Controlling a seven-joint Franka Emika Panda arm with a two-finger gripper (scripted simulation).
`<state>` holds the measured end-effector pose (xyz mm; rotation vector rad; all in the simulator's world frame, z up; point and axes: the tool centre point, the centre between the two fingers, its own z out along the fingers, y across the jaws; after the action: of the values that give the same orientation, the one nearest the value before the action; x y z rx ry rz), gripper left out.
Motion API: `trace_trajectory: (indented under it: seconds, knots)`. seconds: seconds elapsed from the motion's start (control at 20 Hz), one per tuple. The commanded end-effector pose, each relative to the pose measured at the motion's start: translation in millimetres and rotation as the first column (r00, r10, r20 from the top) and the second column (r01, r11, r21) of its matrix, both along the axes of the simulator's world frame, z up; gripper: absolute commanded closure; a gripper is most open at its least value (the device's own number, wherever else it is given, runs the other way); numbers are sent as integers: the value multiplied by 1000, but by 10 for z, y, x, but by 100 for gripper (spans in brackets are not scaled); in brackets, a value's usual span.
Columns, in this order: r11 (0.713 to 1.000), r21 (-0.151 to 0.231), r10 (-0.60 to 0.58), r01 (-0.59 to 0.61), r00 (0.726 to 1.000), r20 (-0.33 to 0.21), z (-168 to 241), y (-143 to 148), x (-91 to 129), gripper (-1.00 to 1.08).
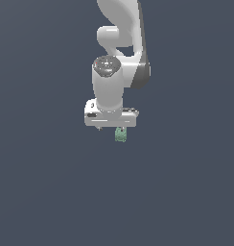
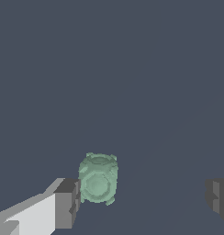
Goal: Pick up the object and move it to a goal position.
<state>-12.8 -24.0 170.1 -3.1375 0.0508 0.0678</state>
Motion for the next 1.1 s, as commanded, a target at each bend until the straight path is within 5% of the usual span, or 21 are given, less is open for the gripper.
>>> trace_trajectory:
  seconds: [0.0,0.5,1.05]
  knots:
    - [1000,2,-4,4,1000,-1,3,-30,0,-92]
    - [1000,-1,-24,24,1000,9,-185,90,-105,-92]
    - [996,-4,-84,84,996,34,-655,364,-458,-92]
